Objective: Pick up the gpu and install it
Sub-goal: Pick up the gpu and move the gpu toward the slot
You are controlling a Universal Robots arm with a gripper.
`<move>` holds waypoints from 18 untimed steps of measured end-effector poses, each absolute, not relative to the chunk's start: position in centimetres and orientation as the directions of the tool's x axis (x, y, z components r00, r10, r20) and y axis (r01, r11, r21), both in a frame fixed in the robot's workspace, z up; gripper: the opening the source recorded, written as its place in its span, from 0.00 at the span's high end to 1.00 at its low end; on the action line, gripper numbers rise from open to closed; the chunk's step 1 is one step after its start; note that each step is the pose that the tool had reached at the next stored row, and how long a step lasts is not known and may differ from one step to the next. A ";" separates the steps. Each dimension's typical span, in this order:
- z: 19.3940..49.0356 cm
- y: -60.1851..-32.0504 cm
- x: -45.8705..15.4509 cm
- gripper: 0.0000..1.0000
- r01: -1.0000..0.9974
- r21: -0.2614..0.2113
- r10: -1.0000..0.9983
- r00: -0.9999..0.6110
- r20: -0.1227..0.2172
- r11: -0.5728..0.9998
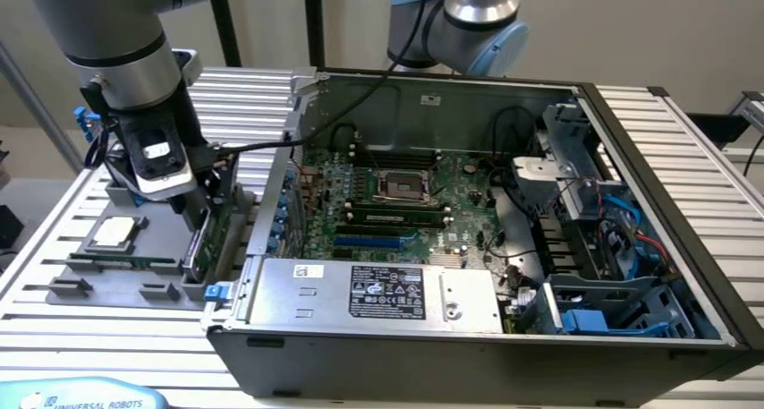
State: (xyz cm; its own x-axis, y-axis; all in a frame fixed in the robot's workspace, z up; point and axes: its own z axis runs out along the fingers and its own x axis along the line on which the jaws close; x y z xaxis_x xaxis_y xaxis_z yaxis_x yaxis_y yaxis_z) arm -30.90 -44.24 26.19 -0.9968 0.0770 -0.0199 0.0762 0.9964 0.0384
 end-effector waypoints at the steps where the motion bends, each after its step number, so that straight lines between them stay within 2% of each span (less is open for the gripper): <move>1: 26.0 -44.3 -30.9 0.46 0.077 0.038 0.078 -0.997 -0.020 0.996; 11: 24.2 -44.3 -30.6 0.46 0.086 0.038 0.087 -0.996 -0.020 0.996; 18: 24.1 -44.2 -30.6 0.46 0.087 0.038 0.088 -0.996 -0.020 0.995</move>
